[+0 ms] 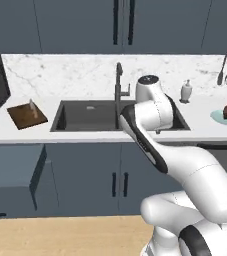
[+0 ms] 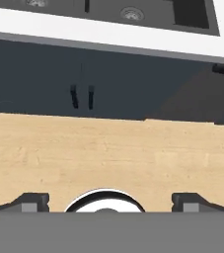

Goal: Pick up the knife from the drawer and place it on the cutting board. Then place the meat from the plate to the cutting board.

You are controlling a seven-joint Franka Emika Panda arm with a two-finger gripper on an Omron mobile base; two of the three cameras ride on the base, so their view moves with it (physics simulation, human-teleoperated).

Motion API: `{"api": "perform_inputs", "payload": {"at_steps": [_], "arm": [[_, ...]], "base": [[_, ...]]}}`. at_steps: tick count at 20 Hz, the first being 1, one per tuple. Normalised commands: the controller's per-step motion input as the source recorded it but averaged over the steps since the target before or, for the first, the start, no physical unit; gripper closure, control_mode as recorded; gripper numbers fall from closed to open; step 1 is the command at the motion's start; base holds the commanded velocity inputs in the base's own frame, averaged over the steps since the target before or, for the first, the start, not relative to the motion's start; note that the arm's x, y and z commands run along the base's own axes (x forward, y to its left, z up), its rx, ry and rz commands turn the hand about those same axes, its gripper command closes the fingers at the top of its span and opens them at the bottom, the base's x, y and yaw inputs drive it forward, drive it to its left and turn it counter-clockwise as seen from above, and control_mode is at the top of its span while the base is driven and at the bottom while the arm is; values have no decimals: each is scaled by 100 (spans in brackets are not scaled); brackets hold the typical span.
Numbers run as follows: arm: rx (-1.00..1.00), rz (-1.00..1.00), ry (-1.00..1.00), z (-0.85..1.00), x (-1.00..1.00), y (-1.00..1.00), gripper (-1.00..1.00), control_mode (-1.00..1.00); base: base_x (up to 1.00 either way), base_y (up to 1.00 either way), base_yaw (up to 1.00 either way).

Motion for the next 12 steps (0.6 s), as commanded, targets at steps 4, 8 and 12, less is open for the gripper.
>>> {"api": "perform_inputs", "payload": {"at_steps": [4, 8, 12], "arm": [[0, 0, 0, 0, 0, 0, -100, 100], [0, 0, 0, 0, 0, 0, -100, 100], [0, 0, 0, 0, 0, 0, -100, 100]], "base": [[-23, -86, -33], [2, -92, -21], [32, -82, -10]]}}
